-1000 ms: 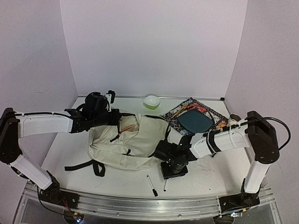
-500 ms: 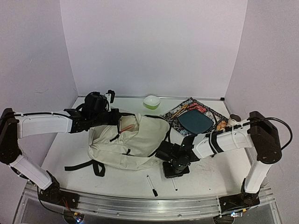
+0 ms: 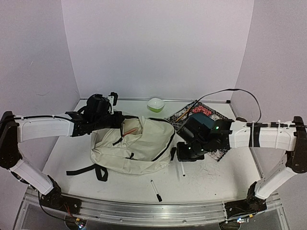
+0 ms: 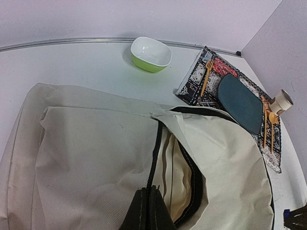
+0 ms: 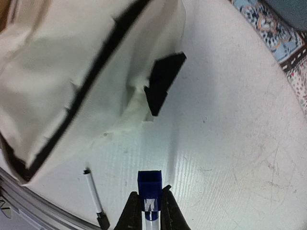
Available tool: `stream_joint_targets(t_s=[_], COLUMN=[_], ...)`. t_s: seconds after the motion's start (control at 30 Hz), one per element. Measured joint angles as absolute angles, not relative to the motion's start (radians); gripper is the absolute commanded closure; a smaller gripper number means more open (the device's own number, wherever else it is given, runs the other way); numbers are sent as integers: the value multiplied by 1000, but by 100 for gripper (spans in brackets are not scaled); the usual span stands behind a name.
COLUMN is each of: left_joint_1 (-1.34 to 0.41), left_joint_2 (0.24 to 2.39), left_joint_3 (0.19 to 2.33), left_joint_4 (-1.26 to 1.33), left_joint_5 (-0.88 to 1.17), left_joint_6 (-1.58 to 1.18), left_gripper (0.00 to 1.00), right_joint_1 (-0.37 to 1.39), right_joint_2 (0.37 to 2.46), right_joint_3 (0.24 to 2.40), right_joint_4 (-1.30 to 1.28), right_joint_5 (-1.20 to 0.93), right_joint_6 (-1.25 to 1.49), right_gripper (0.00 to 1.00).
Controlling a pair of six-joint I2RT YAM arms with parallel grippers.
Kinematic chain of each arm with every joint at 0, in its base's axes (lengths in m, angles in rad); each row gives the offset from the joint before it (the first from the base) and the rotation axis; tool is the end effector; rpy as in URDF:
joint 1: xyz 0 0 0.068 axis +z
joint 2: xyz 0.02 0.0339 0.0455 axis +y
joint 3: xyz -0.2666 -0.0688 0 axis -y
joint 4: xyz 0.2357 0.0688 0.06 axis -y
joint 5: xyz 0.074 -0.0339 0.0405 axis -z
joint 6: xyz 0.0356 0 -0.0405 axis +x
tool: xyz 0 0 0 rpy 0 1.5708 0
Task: Pack the student bag
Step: Pick up the pen from the center of the board, then place the pen in the lower front pocket of the bag.
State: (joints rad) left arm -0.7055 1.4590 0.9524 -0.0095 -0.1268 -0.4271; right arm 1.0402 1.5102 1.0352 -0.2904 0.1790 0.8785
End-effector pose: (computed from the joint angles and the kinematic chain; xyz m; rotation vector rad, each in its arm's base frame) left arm 0.2469 -0.2044 0.2626 0.2175 2.1196 -0.5512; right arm 0.1672 0.2724 0.2496 -0.1042 2.4424 0.7262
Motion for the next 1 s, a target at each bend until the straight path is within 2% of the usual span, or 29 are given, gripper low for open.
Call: stream_joint_targets(t_s=[0.37,1.0], left_joint_1=[-705,-696], left_joint_2=[1459,1459], left_joint_3=[952,955], left_joint_4=[-9,-18], left_joint_5=[-107,29], left_joint_6=[-427,-427], left_gripper=[100,100], right_joint_1=[931,915], right_joint_2=[1503,1869], right_joint_3=[1225,1461], right_joint_4=[-124,311], right_joint_5=[109,109], right_joint_6=[747,818], right_gripper=[100,100])
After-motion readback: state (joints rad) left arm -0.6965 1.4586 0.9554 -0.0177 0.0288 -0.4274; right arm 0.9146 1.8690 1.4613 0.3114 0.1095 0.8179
